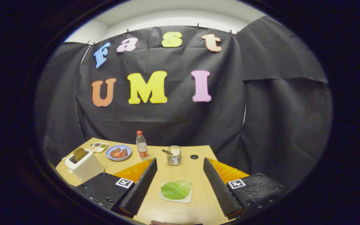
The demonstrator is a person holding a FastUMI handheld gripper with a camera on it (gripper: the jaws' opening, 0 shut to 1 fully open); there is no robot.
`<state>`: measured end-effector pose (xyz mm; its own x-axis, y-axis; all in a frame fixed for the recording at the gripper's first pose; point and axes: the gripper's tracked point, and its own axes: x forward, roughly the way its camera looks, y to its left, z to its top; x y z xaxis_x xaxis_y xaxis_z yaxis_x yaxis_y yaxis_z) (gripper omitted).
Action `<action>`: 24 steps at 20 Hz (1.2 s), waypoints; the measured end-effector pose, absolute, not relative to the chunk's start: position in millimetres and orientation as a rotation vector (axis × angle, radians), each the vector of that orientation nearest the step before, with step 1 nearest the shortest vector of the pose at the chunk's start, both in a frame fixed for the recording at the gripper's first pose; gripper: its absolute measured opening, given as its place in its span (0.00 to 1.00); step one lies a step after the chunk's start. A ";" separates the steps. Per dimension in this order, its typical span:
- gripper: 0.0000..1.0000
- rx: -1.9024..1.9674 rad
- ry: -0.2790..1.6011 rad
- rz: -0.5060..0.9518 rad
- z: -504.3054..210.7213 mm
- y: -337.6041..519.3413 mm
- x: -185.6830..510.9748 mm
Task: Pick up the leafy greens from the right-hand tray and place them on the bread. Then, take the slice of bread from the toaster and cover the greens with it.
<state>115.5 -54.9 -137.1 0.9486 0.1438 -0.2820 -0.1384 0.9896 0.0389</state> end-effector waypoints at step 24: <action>0.30 -0.043 0.920 0.199 -409.9 -56.4 266.4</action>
